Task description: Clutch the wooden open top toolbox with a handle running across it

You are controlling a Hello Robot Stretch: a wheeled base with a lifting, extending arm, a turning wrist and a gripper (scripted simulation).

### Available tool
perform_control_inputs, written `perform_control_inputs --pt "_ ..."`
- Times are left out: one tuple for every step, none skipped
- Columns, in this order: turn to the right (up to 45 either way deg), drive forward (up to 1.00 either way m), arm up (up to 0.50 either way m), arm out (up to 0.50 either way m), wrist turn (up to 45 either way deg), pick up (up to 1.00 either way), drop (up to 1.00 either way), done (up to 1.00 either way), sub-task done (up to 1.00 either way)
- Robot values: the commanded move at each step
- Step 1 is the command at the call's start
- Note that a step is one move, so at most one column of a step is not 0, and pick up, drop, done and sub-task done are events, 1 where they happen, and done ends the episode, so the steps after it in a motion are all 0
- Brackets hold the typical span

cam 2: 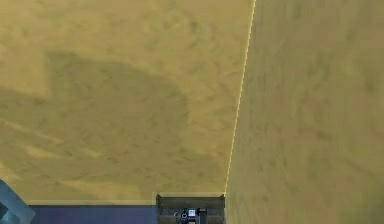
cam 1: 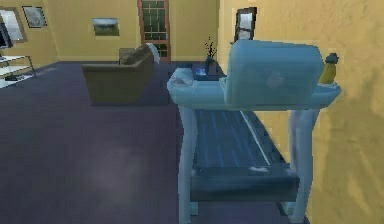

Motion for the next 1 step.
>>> perform_control_inputs --pt "0.0 0.0 0.0 0.0 45.0 0.0 0.0 0.0 0.0"
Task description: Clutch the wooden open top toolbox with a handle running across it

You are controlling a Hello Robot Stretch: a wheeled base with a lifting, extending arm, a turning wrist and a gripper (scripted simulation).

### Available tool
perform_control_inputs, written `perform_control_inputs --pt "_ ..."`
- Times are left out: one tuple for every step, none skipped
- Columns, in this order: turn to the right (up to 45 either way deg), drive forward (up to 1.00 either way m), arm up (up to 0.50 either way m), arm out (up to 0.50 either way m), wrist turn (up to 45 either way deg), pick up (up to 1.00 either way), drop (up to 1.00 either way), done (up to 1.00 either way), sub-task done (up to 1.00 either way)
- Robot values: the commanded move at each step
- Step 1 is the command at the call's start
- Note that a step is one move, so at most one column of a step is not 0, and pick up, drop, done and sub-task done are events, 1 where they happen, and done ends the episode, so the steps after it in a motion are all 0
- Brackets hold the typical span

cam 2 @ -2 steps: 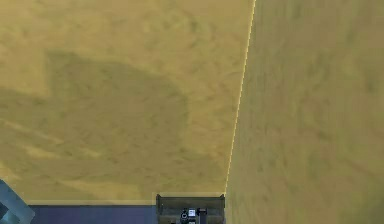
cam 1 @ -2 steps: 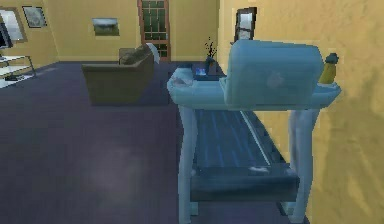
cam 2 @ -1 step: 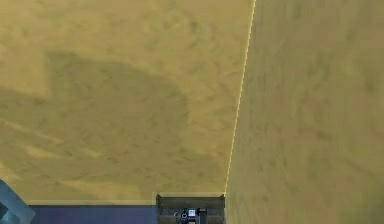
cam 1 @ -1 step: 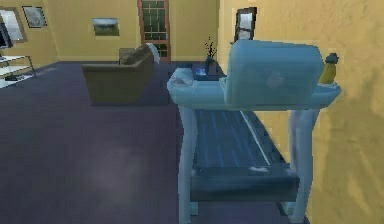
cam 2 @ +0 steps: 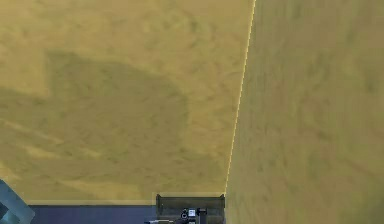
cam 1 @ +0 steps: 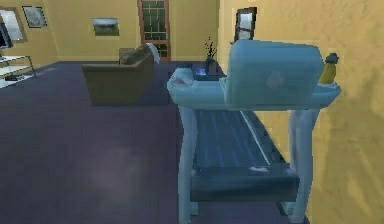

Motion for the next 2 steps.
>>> perform_control_inputs --pt "0.0 0.0 0.0 0.0 45.0 0.0 0.0 0.0 0.0" --pt "0.0 0.0 0.0 0.0 36.0 0.0 0.0 0.0 0.0"
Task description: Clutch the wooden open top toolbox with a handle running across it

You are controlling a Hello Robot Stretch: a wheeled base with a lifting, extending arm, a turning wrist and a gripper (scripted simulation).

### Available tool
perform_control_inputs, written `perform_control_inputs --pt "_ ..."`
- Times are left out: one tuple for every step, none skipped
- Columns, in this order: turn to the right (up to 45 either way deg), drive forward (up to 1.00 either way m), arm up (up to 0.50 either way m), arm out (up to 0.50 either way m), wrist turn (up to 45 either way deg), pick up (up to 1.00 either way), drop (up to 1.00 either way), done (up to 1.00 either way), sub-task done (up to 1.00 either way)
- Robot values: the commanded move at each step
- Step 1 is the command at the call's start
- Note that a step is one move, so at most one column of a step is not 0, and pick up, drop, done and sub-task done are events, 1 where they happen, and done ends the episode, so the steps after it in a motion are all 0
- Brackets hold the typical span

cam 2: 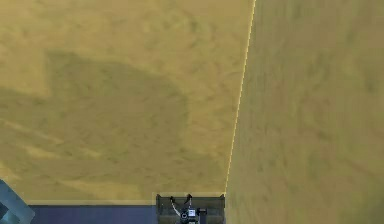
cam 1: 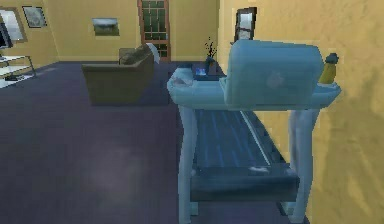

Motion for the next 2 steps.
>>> perform_control_inputs --pt "0.0 0.0 -0.3 0.0 0.0 0.0 0.0 0.0 0.0" --pt "0.0 0.0 0.0 0.0 0.0 1.0 0.0 0.0 0.0"
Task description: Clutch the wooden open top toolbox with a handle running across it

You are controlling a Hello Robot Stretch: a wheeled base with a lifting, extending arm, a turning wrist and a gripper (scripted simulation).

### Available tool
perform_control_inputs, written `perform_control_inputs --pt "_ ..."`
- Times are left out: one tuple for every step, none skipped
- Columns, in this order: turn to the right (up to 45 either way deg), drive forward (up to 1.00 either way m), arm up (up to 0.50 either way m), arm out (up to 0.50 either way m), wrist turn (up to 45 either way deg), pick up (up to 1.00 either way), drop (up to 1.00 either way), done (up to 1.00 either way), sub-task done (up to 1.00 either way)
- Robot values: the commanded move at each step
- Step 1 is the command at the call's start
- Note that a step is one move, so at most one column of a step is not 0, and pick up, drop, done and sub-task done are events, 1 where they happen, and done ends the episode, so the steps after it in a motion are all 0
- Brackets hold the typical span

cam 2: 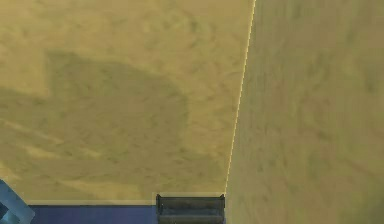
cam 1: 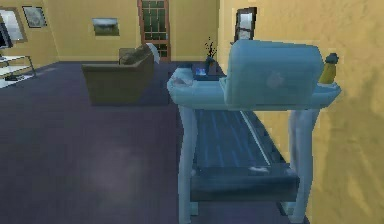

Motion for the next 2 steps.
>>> perform_control_inputs --pt "0.0 0.0 0.1 0.0 0.0 0.0 0.0 0.0 0.0" --pt "0.0 0.0 0.0 0.0 0.0 0.0 0.0 1.0 0.0"
